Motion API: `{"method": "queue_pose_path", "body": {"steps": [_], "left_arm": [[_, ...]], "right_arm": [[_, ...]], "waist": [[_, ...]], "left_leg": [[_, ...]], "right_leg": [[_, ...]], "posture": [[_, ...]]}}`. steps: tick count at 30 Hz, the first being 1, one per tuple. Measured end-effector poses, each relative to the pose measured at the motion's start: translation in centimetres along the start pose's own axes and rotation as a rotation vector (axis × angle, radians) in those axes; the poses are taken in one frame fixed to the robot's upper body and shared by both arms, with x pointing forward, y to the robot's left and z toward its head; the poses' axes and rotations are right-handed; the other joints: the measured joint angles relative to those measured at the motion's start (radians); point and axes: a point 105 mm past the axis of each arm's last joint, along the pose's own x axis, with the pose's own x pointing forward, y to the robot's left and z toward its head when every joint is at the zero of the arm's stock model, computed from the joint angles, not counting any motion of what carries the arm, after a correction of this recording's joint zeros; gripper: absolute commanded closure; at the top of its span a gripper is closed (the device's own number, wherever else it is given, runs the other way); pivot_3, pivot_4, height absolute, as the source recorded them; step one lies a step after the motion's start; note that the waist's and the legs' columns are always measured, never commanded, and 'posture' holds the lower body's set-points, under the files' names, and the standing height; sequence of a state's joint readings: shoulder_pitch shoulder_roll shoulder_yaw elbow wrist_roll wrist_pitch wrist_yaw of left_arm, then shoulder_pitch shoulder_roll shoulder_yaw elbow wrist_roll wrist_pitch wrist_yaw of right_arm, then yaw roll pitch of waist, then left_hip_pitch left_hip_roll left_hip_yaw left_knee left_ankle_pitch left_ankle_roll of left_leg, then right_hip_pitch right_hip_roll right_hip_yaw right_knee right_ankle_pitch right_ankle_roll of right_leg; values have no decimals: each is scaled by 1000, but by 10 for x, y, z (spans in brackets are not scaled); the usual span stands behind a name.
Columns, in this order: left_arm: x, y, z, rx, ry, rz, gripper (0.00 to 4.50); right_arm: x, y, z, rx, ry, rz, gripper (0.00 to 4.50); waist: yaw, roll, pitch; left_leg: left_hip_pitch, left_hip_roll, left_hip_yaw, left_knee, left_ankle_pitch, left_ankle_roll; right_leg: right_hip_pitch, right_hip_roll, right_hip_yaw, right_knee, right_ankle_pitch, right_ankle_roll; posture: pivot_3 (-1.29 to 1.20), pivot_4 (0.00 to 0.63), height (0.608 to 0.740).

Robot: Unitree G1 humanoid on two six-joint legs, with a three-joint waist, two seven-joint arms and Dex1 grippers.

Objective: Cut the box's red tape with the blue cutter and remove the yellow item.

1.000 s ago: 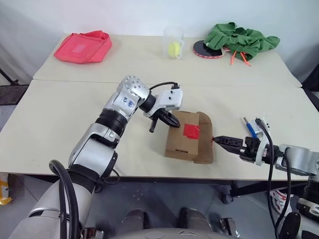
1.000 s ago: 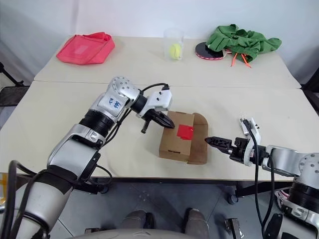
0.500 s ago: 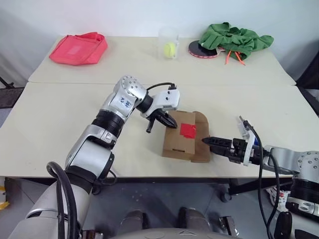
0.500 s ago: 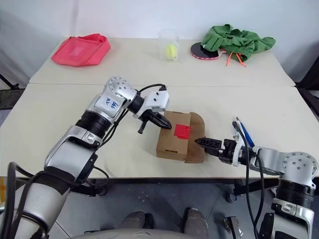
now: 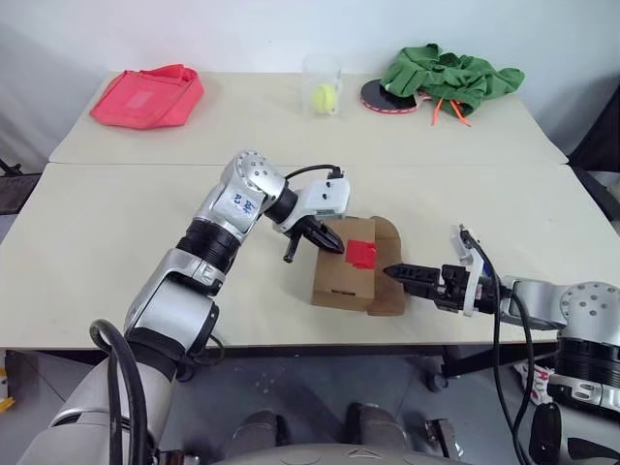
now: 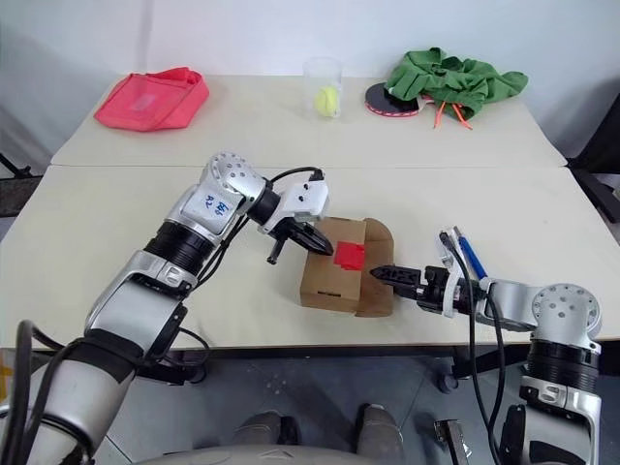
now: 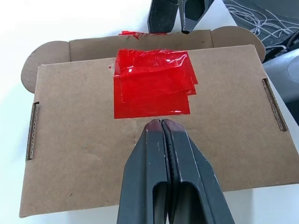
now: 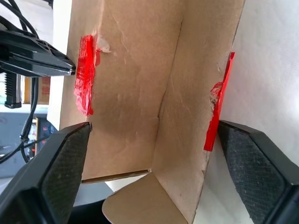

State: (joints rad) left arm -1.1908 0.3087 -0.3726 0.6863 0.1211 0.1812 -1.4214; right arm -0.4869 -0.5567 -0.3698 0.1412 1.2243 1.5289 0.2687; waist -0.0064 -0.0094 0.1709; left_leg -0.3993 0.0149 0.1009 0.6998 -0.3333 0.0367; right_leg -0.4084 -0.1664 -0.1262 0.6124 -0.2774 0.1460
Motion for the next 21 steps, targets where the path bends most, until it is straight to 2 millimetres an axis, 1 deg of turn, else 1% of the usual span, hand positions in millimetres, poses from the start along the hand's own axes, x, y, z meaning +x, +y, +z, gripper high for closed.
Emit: {"method": "queue_pose_path", "body": {"steps": [3, 9, 11, 21], "left_arm": [[0, 0, 0, -2, -1, 0, 4500], [0, 0, 0, -3, -2, -1, 4500], [0, 0, 0, -4, -2, 0, 4500], [2, 0, -1, 2, -6, 0, 4500]], "right_arm": [[3, -3, -2, -11, 22, -23, 1599], [11, -7, -11, -23, 86, -39, 3740], [13, -4, -12, -34, 107, -36, 4434], [11, -3, -8, -47, 115, -38, 4474]], "waist": [[0, 0, 0], [1, 0, 0], [1, 0, 0], [3, -2, -1]], "left_leg": [[0, 0, 0, 0, 0, 0], [0, 0, 0, 0, 0, 0], [0, 0, 0, 0, 0, 0], [0, 0, 0, 0, 0, 0]], "right_leg": [[0, 0, 0, 0, 0, 0], [0, 0, 0, 0, 0, 0], [0, 0, 0, 0, 0, 0], [0, 0, 1, 0, 0, 0]], "posture": [[0, 150, 740], [0, 150, 740], [0, 150, 740], [0, 150, 740]]}}
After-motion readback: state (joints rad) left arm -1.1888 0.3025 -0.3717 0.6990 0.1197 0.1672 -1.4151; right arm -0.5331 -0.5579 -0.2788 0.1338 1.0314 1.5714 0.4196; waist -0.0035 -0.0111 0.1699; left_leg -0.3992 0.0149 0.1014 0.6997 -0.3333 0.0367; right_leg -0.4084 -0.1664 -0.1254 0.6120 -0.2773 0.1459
